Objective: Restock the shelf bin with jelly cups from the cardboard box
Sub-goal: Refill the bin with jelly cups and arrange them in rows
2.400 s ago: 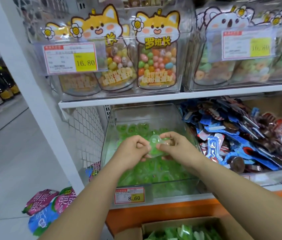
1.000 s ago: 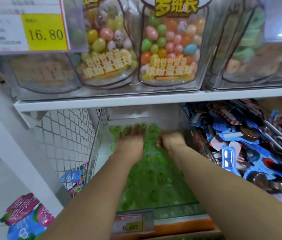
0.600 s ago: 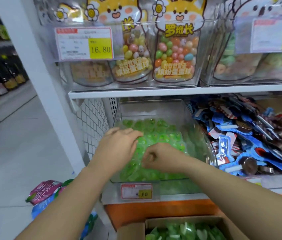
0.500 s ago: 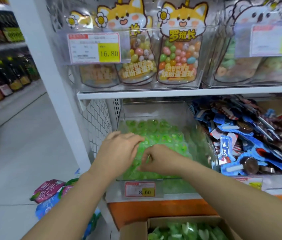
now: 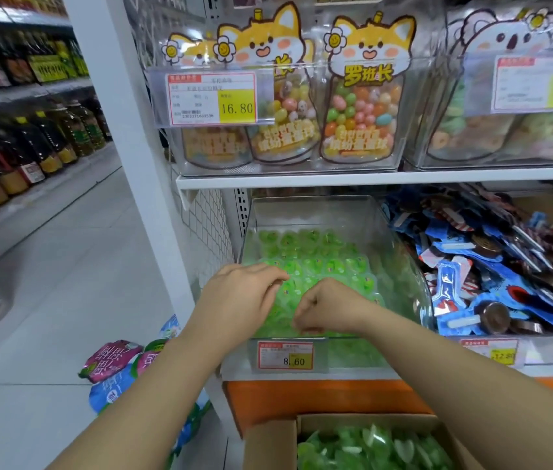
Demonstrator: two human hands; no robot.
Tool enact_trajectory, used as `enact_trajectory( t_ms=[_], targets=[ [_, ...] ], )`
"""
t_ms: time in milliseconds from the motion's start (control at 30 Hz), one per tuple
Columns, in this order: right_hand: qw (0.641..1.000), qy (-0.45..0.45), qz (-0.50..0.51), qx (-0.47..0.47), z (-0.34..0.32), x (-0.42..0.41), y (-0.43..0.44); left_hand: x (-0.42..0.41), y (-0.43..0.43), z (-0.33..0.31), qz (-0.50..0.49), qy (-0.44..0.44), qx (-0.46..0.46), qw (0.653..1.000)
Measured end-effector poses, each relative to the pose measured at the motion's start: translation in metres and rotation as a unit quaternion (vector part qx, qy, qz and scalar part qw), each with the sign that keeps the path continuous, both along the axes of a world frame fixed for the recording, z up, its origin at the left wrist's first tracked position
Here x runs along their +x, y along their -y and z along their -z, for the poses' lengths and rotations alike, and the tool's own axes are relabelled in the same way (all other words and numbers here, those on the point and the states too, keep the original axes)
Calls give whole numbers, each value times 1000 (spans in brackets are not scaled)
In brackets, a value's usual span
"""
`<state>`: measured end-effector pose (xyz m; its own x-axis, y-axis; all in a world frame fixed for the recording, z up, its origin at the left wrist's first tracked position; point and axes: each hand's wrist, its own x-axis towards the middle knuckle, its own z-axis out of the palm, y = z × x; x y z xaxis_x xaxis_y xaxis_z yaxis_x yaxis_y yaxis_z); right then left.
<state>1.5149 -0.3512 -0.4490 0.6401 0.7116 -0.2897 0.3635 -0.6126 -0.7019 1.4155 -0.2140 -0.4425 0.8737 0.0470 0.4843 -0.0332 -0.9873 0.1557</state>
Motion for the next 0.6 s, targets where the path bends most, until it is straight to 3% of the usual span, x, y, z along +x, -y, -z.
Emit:
enact_trajectory(
  t_ms=[133, 300, 367, 467, 600],
  targets=[
    [999, -38, 32, 20, -3, 2, 11, -3, 7, -5, -18, -36, -47, 998],
    [991, 45, 51, 120, -22, 8, 45, 1, 17, -14, -39, -142, -186, 971],
    [968, 49, 116, 216, -24, 3, 58, 6, 27, -15, -43, -179, -295, 938],
    [929, 0, 198, 314, -21, -5, 68, 17, 50, -13, -31, -152, -504, 849],
    [923, 19, 227, 311, -9, -10, 72, 36, 78, -1, -50, -61, -640, 764]
  ],
)
